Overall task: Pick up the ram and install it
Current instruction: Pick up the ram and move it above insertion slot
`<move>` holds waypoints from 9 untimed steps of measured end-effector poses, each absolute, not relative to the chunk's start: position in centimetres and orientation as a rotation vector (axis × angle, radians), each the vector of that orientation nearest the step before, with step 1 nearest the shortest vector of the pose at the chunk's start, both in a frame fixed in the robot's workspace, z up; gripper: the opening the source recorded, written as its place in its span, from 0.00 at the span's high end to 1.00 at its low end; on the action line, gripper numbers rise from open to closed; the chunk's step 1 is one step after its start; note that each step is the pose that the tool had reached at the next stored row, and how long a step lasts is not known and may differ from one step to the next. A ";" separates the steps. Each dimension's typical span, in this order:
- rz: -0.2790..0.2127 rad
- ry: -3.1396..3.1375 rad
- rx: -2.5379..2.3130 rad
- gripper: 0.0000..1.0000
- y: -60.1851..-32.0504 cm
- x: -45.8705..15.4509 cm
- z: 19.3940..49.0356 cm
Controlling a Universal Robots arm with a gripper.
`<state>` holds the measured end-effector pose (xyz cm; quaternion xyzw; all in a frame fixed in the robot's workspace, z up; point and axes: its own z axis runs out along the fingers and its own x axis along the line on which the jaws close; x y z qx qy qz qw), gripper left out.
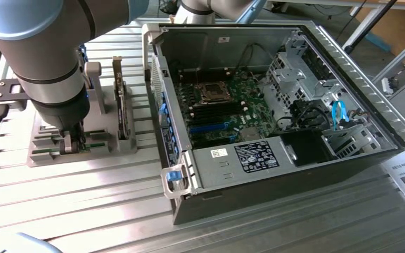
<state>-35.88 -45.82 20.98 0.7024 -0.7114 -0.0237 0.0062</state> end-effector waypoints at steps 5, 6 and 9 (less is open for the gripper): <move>-0.074 -2.226 2.198 0.79 -45.8 -35.9 21.0; -0.074 -2.226 2.198 0.79 -45.8 -35.9 21.0; -0.074 -2.226 2.198 0.80 -45.8 -35.9 21.0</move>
